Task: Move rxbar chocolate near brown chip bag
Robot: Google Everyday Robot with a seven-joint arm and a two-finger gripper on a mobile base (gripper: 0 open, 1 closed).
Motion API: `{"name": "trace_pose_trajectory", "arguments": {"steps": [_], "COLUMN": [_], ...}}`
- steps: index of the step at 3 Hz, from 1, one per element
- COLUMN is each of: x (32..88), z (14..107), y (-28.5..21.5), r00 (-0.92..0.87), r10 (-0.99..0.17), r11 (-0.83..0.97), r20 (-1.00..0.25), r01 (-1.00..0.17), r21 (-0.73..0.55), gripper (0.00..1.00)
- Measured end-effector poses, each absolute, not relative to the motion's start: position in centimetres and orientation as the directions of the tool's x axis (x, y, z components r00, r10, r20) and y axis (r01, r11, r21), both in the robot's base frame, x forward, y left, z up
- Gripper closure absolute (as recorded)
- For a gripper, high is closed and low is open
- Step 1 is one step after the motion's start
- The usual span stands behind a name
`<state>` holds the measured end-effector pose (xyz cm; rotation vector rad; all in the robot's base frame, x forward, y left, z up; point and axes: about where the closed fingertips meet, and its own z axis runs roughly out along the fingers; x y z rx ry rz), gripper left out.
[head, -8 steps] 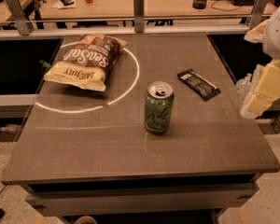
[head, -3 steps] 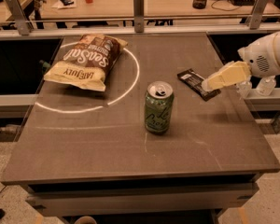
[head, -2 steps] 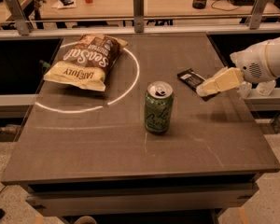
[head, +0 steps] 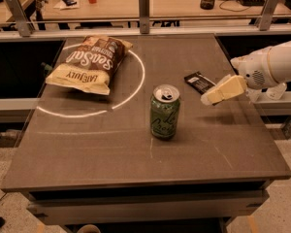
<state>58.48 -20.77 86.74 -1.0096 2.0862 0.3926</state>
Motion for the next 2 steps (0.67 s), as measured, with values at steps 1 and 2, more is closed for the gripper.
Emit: {"name": "trace_pose_trajectory", "arguments": {"steps": [1, 2], "x": [58.7, 59.2], "z": [85.5, 83.3], "y": [-20.7, -19.9], "r00": [-0.407, -0.383], "r10": [-0.507, -0.492], "r11": [0.660, 0.650], "r20": [-0.760, -0.782], "r01": [-0.751, -0.759], "r21": [-0.039, -0.038], "gripper": [0.00, 0.00]}}
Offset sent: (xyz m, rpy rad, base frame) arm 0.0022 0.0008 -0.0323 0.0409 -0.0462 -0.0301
